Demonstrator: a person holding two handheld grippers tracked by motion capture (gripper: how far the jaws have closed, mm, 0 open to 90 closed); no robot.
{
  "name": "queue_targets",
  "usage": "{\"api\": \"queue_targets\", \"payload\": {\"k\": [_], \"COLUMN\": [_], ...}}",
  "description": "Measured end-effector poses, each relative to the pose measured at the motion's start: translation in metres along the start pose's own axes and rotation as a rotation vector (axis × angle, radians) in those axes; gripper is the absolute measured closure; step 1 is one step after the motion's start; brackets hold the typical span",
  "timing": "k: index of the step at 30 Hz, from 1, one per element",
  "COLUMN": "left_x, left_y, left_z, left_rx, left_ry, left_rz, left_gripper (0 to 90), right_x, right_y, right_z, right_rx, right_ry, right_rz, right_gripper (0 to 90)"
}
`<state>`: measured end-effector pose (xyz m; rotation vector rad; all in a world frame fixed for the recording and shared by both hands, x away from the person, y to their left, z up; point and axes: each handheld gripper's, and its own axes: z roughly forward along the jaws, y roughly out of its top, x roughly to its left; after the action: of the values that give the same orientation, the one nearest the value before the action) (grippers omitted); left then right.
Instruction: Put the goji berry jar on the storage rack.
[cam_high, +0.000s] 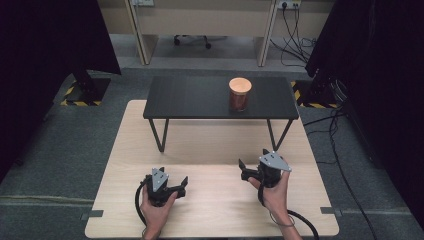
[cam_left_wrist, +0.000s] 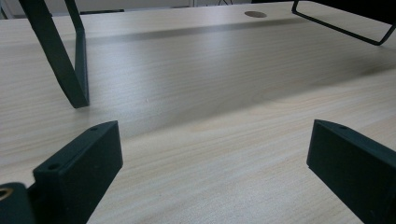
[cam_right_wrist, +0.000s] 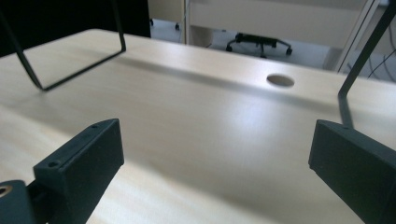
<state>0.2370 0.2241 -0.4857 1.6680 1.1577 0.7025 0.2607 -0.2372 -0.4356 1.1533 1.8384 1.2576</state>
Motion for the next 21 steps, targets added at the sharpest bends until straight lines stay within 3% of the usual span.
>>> {"api": "queue_targets", "payload": {"k": [10, 21], "left_x": [-0.001, -0.001], "left_y": [0.000, 0.000], "left_z": [-0.001, -0.001], "left_rx": [0.002, 0.000], "left_ry": [0.005, 0.005], "left_rz": [-0.002, -0.007], "left_gripper": [2.7, 2.7], "right_x": [-0.001, -0.003], "right_y": [-0.033, -0.046], "right_z": [-0.008, -0.009], "right_rx": [0.057, 0.077], "right_ry": [0.003, 0.002], "right_rz": [0.028, 0.045], "right_gripper": [3.3, 3.3]}}
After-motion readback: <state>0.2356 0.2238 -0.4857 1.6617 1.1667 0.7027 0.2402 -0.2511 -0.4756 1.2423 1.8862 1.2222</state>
